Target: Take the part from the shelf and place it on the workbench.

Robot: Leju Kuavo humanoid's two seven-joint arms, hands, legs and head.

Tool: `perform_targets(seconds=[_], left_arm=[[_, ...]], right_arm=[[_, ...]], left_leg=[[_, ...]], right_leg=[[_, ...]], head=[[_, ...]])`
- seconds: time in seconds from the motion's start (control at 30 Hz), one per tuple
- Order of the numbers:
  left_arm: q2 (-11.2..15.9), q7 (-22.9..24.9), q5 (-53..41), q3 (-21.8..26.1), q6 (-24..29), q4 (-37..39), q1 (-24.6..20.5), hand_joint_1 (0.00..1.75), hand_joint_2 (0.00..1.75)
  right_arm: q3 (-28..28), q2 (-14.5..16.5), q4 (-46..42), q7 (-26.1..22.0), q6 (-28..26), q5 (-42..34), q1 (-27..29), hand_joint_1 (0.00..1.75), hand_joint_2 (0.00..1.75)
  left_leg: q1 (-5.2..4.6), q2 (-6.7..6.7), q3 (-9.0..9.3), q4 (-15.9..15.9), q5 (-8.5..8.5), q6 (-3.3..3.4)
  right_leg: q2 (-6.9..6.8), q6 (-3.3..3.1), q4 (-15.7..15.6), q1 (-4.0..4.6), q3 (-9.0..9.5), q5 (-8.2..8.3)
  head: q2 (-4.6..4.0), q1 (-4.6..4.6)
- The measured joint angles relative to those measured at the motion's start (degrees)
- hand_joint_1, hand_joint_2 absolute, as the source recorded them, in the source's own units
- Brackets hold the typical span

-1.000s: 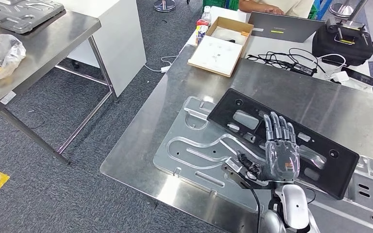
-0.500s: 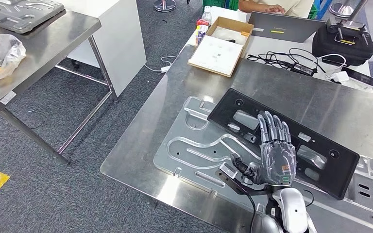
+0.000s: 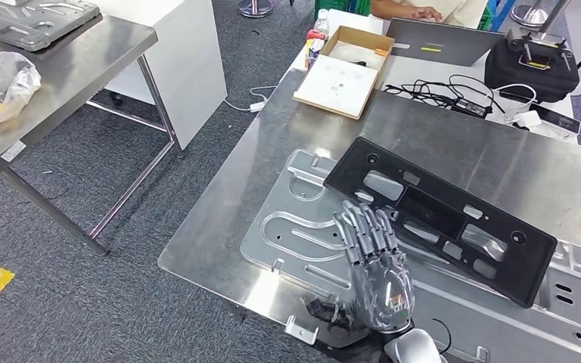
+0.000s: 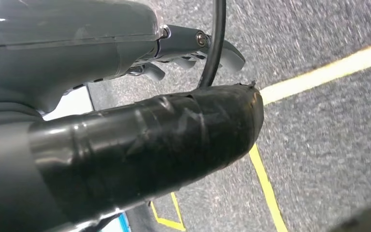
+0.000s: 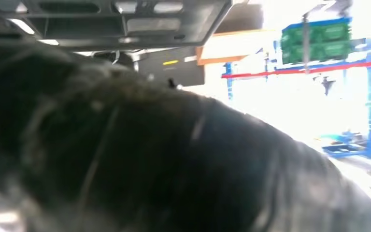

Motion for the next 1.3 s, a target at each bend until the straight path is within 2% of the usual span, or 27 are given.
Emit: perform_targets(seconds=[0.03,0.07,0.1,0.17,0.23,0.3,0.33,0.4,0.47,0.5,0.53,0.57,0.6,0.67,0.73,0.83,0.87,0.9,0.97,1.0,1.03,1.07,1.1,1.13,1.2,1.23,1.3], left_arm=[[0.0,0.2,0.0,0.1,0.0,0.0,0.0,0.0,0.0],[-0.1,0.4,0.0,0.2,0.0,0.0,0.0,0.0,0.0],[-0.1,0.5,0.0,0.2,0.1,0.0,0.0,0.0,0.0],[-0.2,0.8,0.0,0.2,0.2,-0.1,-0.1,0.0,0.0],[-0.2,0.9,0.0,0.2,0.3,-0.1,-0.1,0.0,0.0],[-0.2,0.9,0.0,0.2,0.4,-0.1,0.0,0.0,0.0],[-0.2,0.9,0.0,0.2,0.4,-0.1,0.0,0.0,0.0],[-0.2,0.9,0.0,0.2,0.5,-0.1,0.0,0.0,0.0],[-0.2,0.9,0.0,0.2,0.5,-0.2,-0.1,0.0,0.0],[-0.1,0.9,0.0,0.2,0.6,-0.2,-0.1,0.0,0.0],[-0.1,0.9,0.0,0.2,0.6,-0.2,-0.1,0.0,0.0],[-0.1,0.9,0.0,0.2,0.6,-0.3,-0.1,0.0,0.0],[0.0,0.9,0.0,0.2,0.5,-0.3,-0.1,0.0,0.0],[0.3,0.9,0.0,0.2,0.4,-0.4,-0.2,0.0,0.0],[0.5,0.8,0.0,0.2,0.3,-0.5,-0.3,0.0,0.0],[0.5,0.8,0.0,0.3,0.1,-0.5,-0.3,0.0,0.0],[0.4,0.8,0.0,0.3,0.0,-0.5,-0.3,0.0,0.0],[0.4,0.8,0.0,0.3,0.0,-0.5,-0.3,0.0,0.0],[0.4,0.8,0.0,0.3,0.0,-0.5,-0.3,0.0,0.0],[0.4,0.8,0.0,0.3,-0.1,-0.5,-0.2,0.0,0.0],[0.4,0.8,0.0,0.3,-0.1,-0.5,-0.2,0.0,0.0],[0.3,0.8,0.0,0.3,-0.1,-0.5,-0.2,0.0,0.0],[0.3,0.8,0.0,0.3,-0.1,-0.5,-0.2,0.0,0.0],[0.2,0.8,0.0,0.3,-0.2,-0.5,-0.2,0.0,0.0],[0.2,0.8,0.0,0.3,-0.2,-0.5,-0.2,0.0,0.0],[0.2,0.8,0.0,0.3,-0.2,-0.5,-0.2,0.0,0.0],[0.2,0.8,0.0,0.3,-0.2,-0.5,0.0,0.0,0.0]], right_arm=[[0.9,-0.2,-0.2,0.1,-0.1,0.1,0.3,0.0,0.0],[1.7,-0.3,-0.4,0.1,-0.3,0.2,0.6,0.0,0.0],[2.2,-0.5,-0.5,0.3,-0.4,0.1,0.8,0.0,0.0],[3.1,-0.6,-0.8,0.6,-1.1,0.0,1.2,0.0,0.0],[3.5,-0.6,-0.9,0.9,-2.0,-0.1,1.7,0.0,0.0],[3.7,-0.6,-0.9,1.2,-2.8,-0.1,2.4,0.0,0.0],[3.7,-0.6,-0.8,1.4,-3.1,-0.1,2.8,0.0,0.0],[3.7,-0.3,-0.6,1.9,-3.7,-0.4,3.9,0.0,0.0],[3.7,0.0,-0.3,2.2,-4.1,-0.7,5.0,0.0,0.0],[3.7,0.2,0.0,2.3,-4.3,-0.7,5.4,0.0,0.0],[3.7,0.5,0.4,2.3,-4.4,-0.7,5.7,0.0,0.0],[3.7,1.0,0.9,2.3,-4.5,-0.7,5.7,0.0,0.0],[3.7,1.6,1.5,2.3,-4.6,-0.5,5.6,0.0,0.0],[3.7,3.3,3.1,2.2,-4.9,0.0,4.9,0.0,0.0],[3.7,4.6,4.4,2.1,-5.1,0.3,4.0,0.0,0.0],[3.6,5.5,5.5,2.0,-5.3,0.6,3.2,0.0,0.0],[3.6,5.6,5.8,2.0,-5.4,0.7,3.0,0.0,0.0],[3.6,5.7,6.0,1.9,-5.5,0.9,2.8,0.0,0.0],[3.6,5.7,6.5,1.8,-5.7,1.1,2.7,0.0,0.0],[3.6,5.8,6.7,1.7,-5.8,1.2,2.6,0.0,0.0],[3.6,5.8,6.9,1.7,-5.9,1.2,2.6,0.0,0.0],[3.6,5.8,7.2,1.7,-6.0,1.2,2.5,0.0,0.0],[3.6,5.9,7.4,1.7,-6.0,1.3,2.5,0.0,0.0],[3.6,6.0,7.6,1.7,-6.1,1.3,2.4,0.0,0.0],[3.6,6.2,8.0,1.7,-6.2,1.2,2.1,0.0,0.0],[3.6,6.3,8.1,1.7,-6.2,1.2,2.0,0.0,0.0],[3.6,6.5,8.4,1.7,-6.3,1.2,1.9,0.0,0.0]], left_leg=[[0.09,0.03,-0.19,0.1,0.07,-0.15],[0.24,0.04,-0.4,0.3,0.13,-0.38],[0.43,0.03,-0.63,0.6,0.15,-0.67],[0.62,-0.08,-1.04,1.2,0.2,-1.54],[0.45,-0.23,-1.25,1.5,0.45,-2.56],[0.47,-0.31,-1.47,1.5,0.83,-3.49],[0.58,-0.32,-1.85,1.9,0.33,-3.82],[0.73,-0.32,-3.37,5.5,-3.43,-4.03],[0.52,-0.33,-5.41,12.7,-8.69,-3.96],[0.38,-0.33,-5.94,15.7,-10.16,-3.86],[0.22,-0.33,-5.74,17.3,-10.49,-3.67],[0.05,-0.33,-4.52,16.8,-9.69,-3.33],[-0.21,-0.35,-2.27,14.1,-8.25,-2.82],[-0.9,-0.39,3.66,5.5,-6.19,-1.5],[-1.52,-0.47,6.78,0.2,-5.74,-0.84],[-1.55,-0.3,6.18,-1.2,-4.32,-0.34],[-1.37,-0.12,5.73,-1.6,-3.56,0.08],[-1.16,0.07,5.1,-1.9,-2.77,0.42],[-1.14,0.29,3.5,-1.9,-1.39,0.78],[-1.15,0.33,2.59,-1.7,-0.74,0.68],[-1.15,0.37,1.67,-1.5,-0.13,0.56],[-1.11,0.41,0.68,-1.2,0.4,0.4],[-1.07,0.42,-0.28,-0.8,0.83,0.21],[-1.02,0.42,-1.14,-0.4,1.18,0.0],[-1.07,0.36,-2.4,0.6,1.8,-0.58],[-1.09,0.34,-2.7,0.8,2.15,-0.95],[-1.07,0.33,-2.95,0.7,3.09,-1.81]], right_leg=[[-0.07,0.26,0.4,-0.27,0.13,0.42],[-0.17,0.51,-1.3,-0.53,1.3,1.81],[-0.31,0.78,-4.8,-0.81,3.4,3.72],[-0.25,0.94,-11.5,-0.91,7.1,5.99],[0.04,0.22,-13.4,-0.62,7.89,6.22],[0.08,-1.05,-13.4,-0.52,7.2,6.76],[0.01,-1.72,-13.5,-0.49,6.75,7.15],[-0.22,-2.98,-13.8,-0.41,5.73,8.1],[-0.44,-3.65,-13.7,0.1,4.69,8.94],[-0.53,-3.83,-13.7,0.4,4.14,9.34],[-0.59,-3.96,-13.6,0.72,3.57,9.74],[-0.6,-4.06,-13.6,1.01,3.01,10.15],[-0.54,-4.13,-13.5,1.28,2.54,10.58],[-0.39,-4.03,-13.3,1.61,1.85,11.42],[-0.44,-3.48,-13.4,1.6,1.54,12.29],[-0.53,-2.38,-13.6,1.49,1.25,13.02],[-0.49,-2.09,-12.8,1.48,0.88,11.81],[-0.44,-1.82,-11.1,1.41,0.26,9.57],[-0.44,-1.33,-4.7,0.98,-1.41,3.7],[-0.45,-1.09,-1.3,0.8,-1.97,2.0],[-0.46,-0.88,0.9,0.64,-1.94,1.69],[-0.48,-0.73,1.3,0.51,-1.03,2.68],[-0.49,-0.65,-0.4,0.41,0.88,4.37],[-0.51,-0.68,-3.8,0.33,3.71,5.8],[-0.51,-1.06,-11.8,0.53,9.2,6.01],[-0.48,-1.35,-14.3,0.69,10.6,5.49],[-0.41,-2.14,-15.5,0.88,10.52,5.47]], head=[[0.0,-0.01],[0.0,0.0],[0.0,0.01],[0.0,0.01],[0.0,-0.03],[0.0,-0.05],[0.0,-0.07],[0.0,-0.1],[0.0,-0.11],[-0.01,-0.11],[-0.01,-0.11],[-0.01,-0.1],[-0.01,-0.1],[0.0,-0.1],[0.0,-0.09],[0.0,-0.08],[0.0,-0.04],[0.0,-0.04],[0.0,-0.03],[0.0,-0.05],[0.0,-0.04],[0.0,-0.05],[0.0,-0.04],[0.0,-0.04],[0.0,-0.06],[0.0,-0.04],[0.0,-0.03]])
